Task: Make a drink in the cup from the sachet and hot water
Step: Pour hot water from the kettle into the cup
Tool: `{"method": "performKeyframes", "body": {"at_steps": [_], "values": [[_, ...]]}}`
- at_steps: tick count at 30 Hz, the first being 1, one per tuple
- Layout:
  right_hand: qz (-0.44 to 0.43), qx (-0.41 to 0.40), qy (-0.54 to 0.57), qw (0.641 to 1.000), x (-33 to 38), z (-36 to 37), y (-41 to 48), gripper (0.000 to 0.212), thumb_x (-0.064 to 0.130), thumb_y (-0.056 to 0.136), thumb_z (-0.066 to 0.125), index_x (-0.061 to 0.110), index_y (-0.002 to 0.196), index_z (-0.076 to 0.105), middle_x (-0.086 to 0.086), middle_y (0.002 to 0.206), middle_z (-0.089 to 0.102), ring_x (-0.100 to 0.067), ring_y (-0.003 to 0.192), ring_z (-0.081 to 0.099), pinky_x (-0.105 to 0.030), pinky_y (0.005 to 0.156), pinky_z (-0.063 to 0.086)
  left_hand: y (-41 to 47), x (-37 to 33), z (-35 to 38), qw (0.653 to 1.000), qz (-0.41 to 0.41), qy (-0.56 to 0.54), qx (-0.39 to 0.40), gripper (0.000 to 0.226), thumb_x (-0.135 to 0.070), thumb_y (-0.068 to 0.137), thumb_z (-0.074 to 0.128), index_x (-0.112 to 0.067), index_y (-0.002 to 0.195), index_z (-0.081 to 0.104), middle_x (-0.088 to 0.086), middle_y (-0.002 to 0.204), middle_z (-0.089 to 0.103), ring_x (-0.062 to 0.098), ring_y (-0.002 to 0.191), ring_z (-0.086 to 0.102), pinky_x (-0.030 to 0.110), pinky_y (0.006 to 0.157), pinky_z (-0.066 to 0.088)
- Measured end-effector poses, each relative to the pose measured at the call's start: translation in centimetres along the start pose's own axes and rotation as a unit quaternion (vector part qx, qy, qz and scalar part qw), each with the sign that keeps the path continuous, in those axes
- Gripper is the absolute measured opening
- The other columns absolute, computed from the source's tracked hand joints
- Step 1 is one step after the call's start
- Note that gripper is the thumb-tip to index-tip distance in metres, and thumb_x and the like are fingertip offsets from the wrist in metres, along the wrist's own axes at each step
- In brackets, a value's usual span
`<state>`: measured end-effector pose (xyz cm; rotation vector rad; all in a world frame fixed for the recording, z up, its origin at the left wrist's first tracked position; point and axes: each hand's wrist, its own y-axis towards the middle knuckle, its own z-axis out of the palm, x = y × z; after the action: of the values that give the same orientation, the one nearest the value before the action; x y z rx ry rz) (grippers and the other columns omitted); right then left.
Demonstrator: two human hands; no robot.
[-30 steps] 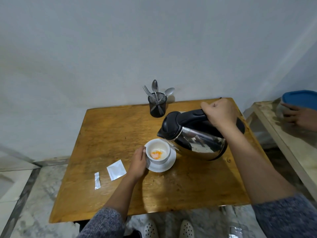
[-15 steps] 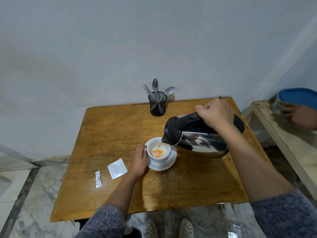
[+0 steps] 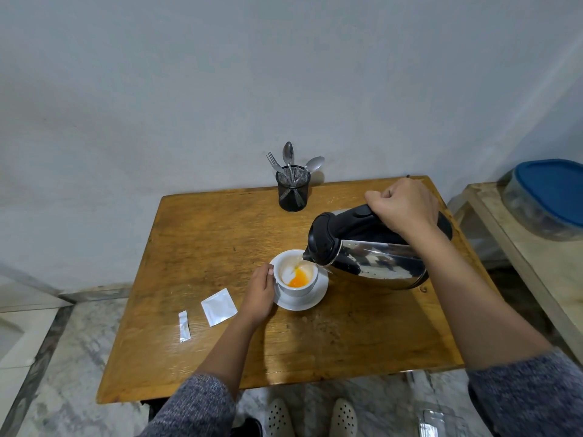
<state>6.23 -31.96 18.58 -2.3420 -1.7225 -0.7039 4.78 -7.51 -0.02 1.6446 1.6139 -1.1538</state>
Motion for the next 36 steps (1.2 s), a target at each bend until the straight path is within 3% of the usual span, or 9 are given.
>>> {"method": "performKeyframes", "body": {"at_steps": [12, 17, 36], "values": [[-0.01, 0.0, -0.004, 1.0, -0.12, 0.28, -0.44, 0.047, 0.023, 0.078, 0.051, 0.018, 0.036, 0.031, 0.005, 0.037, 0.024, -0.016, 0.036, 0.024, -0.022, 0.045, 0.021, -0.04, -0.18, -0.01, 1.0, -0.011, -0.001, 0.003, 0.027, -0.024, 0.099, 0.029, -0.016, 0.112, 0.051, 0.004, 0.111, 0.052, 0.014, 0.101, 0.048, 0.027, 0.086, 0.036], [-0.014, 0.006, -0.018, 1.0, -0.01, 0.48, -0.49, 0.046, 0.026, 0.079, 0.051, 0.018, 0.037, 0.034, 0.005, 0.037, 0.025, -0.016, 0.036, 0.026, -0.022, 0.045, 0.023, -0.03, -0.2, -0.08, 1.0, -0.003, 0.0, 0.004, 0.023, -0.024, 0.099, 0.029, -0.021, 0.105, 0.051, 0.006, 0.109, 0.053, 0.015, 0.099, 0.048, 0.028, 0.085, 0.036], [-0.014, 0.005, -0.018, 1.0, 0.06, 0.71, -0.15, 0.046, 0.026, 0.079, 0.051, 0.019, 0.037, 0.034, 0.006, 0.038, 0.025, -0.015, 0.037, 0.025, -0.022, 0.045, 0.023, -0.15, -0.29, -0.02, 1.0, -0.006, 0.003, 0.001, 0.026, -0.024, 0.098, 0.03, -0.018, 0.11, 0.051, 0.005, 0.11, 0.052, 0.015, 0.102, 0.049, 0.028, 0.086, 0.037]]}}
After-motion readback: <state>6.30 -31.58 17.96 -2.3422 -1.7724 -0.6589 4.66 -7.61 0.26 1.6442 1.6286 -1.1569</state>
